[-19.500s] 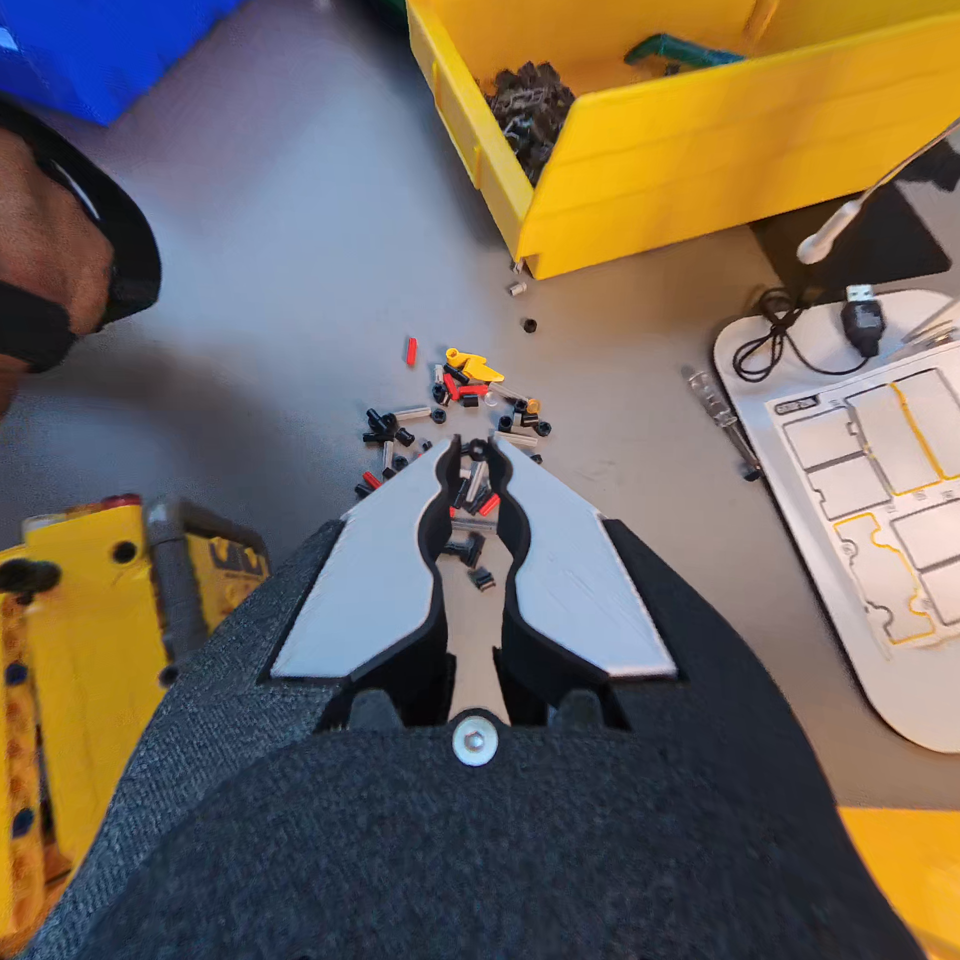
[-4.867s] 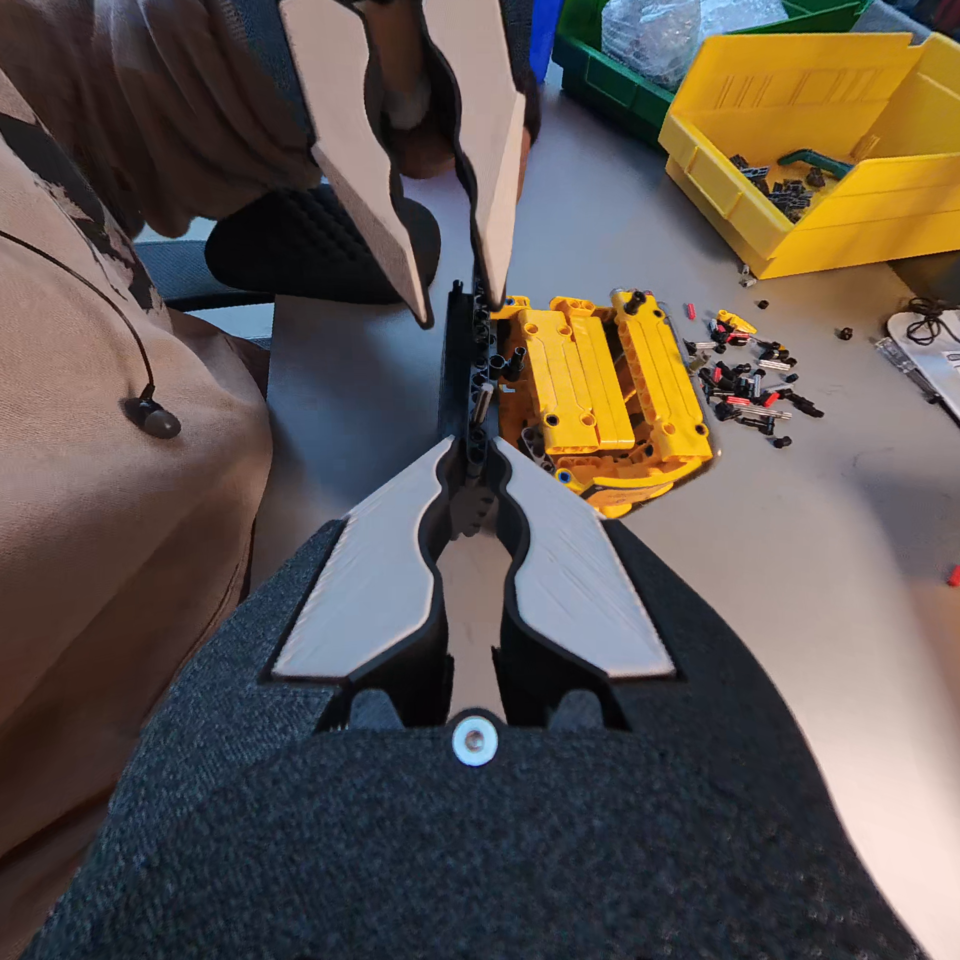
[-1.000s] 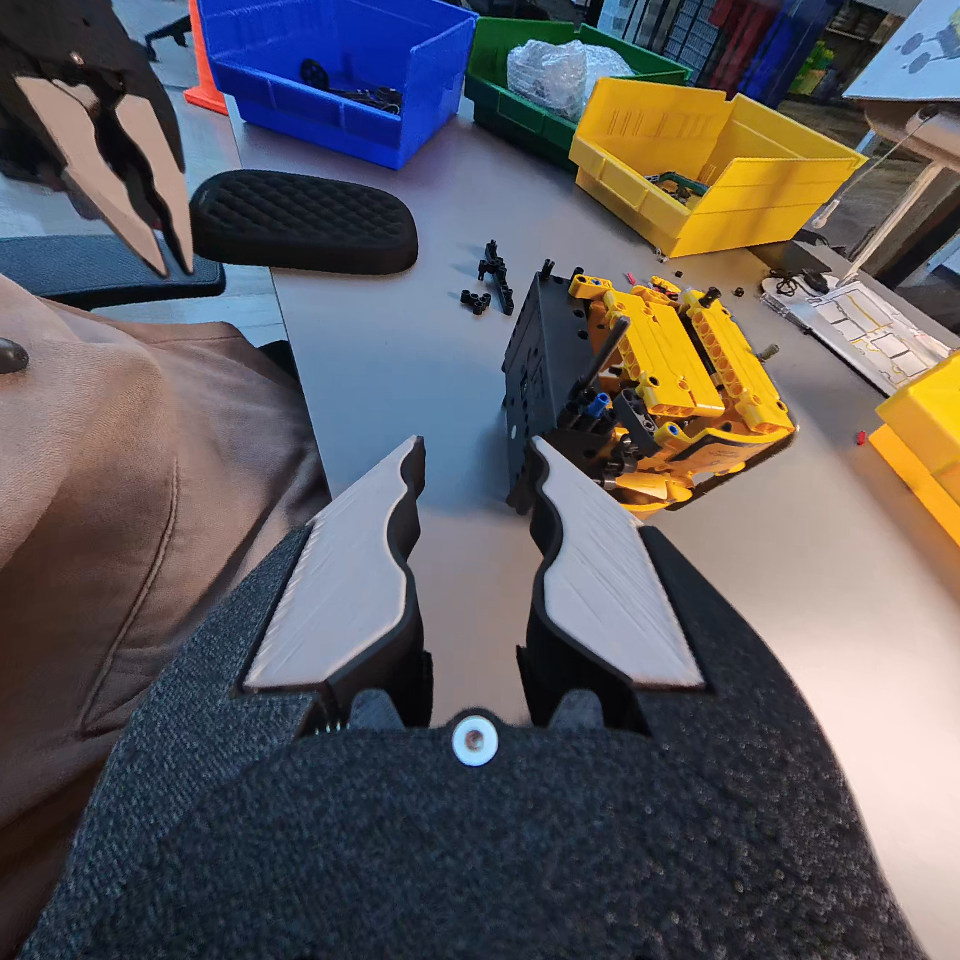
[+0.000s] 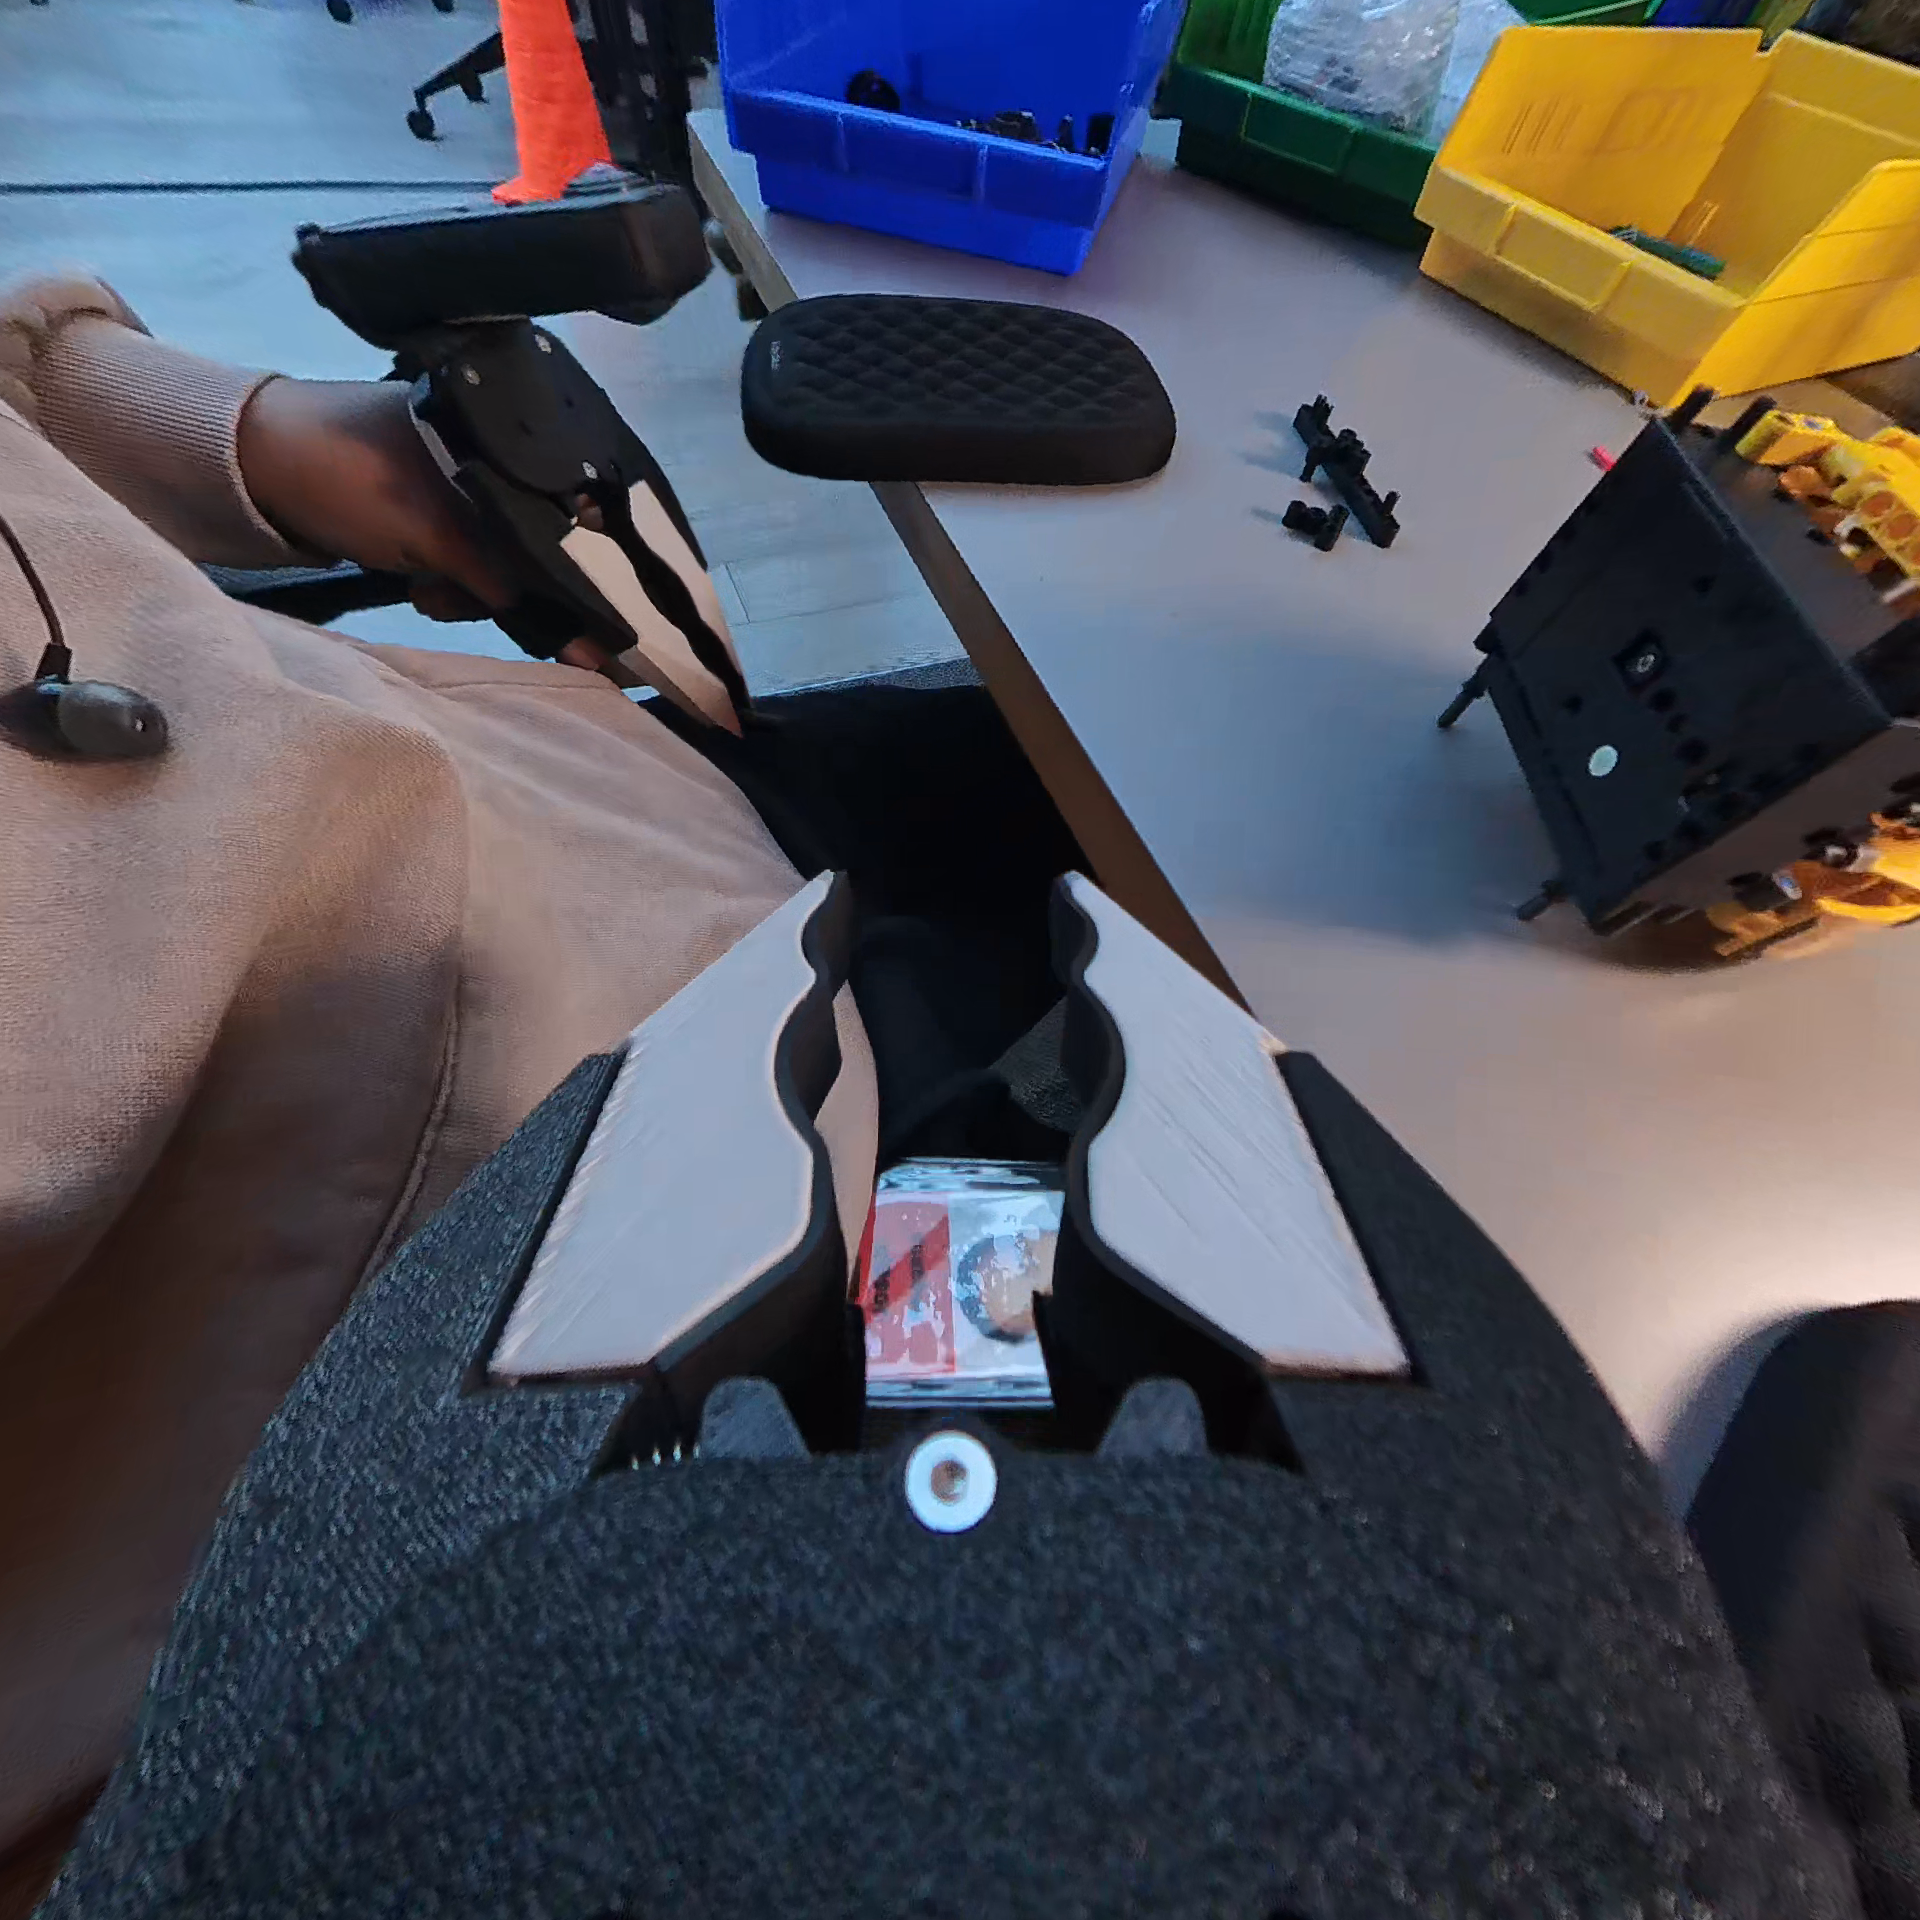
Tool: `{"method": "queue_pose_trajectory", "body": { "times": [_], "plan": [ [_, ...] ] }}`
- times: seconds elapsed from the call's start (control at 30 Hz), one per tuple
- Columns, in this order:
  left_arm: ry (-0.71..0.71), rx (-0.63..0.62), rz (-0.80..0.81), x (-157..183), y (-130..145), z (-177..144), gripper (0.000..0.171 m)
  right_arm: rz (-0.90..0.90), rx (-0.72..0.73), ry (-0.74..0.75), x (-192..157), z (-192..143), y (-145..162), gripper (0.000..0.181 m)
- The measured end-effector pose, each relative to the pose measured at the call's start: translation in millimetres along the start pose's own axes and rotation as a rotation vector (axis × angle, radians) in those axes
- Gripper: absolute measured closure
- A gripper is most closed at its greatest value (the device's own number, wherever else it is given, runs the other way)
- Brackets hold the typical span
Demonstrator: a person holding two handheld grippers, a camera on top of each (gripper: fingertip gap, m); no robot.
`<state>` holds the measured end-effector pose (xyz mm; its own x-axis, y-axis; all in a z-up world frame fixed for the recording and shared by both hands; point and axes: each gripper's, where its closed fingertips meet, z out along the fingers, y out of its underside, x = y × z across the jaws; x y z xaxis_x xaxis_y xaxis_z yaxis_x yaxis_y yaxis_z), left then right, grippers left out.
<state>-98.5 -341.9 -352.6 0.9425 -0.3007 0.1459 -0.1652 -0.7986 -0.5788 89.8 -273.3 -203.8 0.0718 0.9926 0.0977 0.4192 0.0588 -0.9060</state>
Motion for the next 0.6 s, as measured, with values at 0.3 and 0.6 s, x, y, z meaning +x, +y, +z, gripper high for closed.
{"method": "queue_pose_trajectory", "body": {
  "times": [0.3, 0.6],
  "plan": [
    [0.039, 0.080, 0.013, 7, -8, -28, 0.168, -0.011, 0.030, -0.002, -5, -5, -8, 0.145],
    [0.283, 0.378, 0.203, 46, -112, -95, 0.168, -0.050, 0.089, -0.142, -9, 27, -37, 0.145]
  ]
}}
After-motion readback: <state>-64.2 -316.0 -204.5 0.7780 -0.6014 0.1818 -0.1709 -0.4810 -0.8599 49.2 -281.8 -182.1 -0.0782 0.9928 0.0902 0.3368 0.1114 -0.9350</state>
